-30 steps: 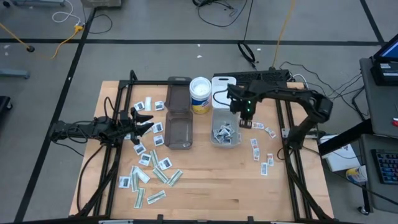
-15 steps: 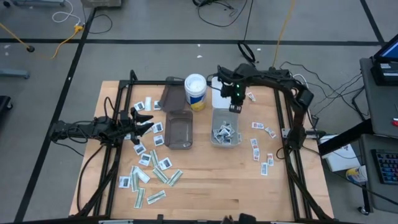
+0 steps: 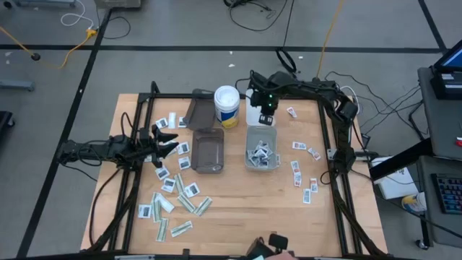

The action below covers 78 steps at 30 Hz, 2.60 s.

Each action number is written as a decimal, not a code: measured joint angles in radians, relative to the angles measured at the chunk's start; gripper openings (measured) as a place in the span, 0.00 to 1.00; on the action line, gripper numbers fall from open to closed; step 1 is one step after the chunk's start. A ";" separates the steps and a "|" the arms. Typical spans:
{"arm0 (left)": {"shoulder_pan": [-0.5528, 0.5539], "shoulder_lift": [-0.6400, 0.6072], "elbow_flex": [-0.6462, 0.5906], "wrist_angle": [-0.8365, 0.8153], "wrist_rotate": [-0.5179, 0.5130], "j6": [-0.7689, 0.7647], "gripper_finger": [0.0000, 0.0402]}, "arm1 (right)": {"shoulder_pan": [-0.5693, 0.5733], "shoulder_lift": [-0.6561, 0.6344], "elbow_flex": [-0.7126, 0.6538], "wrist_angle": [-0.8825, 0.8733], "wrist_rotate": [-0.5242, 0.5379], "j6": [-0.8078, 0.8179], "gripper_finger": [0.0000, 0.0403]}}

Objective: Pick & Place First Aid Supplies
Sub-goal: Put the ointment pack into the white bin

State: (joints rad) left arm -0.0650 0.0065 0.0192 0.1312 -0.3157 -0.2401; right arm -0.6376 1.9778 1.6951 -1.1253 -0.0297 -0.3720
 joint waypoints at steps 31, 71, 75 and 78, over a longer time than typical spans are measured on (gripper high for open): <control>0.000 0.000 0.000 0.000 0.000 0.000 0.49 | -0.043 -0.011 -0.063 0.045 0.107 0.122 0.60; 0.000 0.000 0.000 0.000 0.000 0.000 0.49 | -0.263 -0.203 -0.262 0.137 0.159 0.546 0.57; 0.000 0.000 0.000 0.000 0.000 0.000 0.49 | -0.279 -0.203 -0.339 0.177 0.159 0.531 0.57; 0.000 0.000 0.000 0.000 0.000 0.000 0.49 | -0.286 -0.203 -0.399 0.211 0.111 0.518 0.56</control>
State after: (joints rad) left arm -0.0650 0.0067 0.0191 0.1312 -0.3157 -0.2401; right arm -0.9232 1.7744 1.2965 -0.9141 0.0813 0.1458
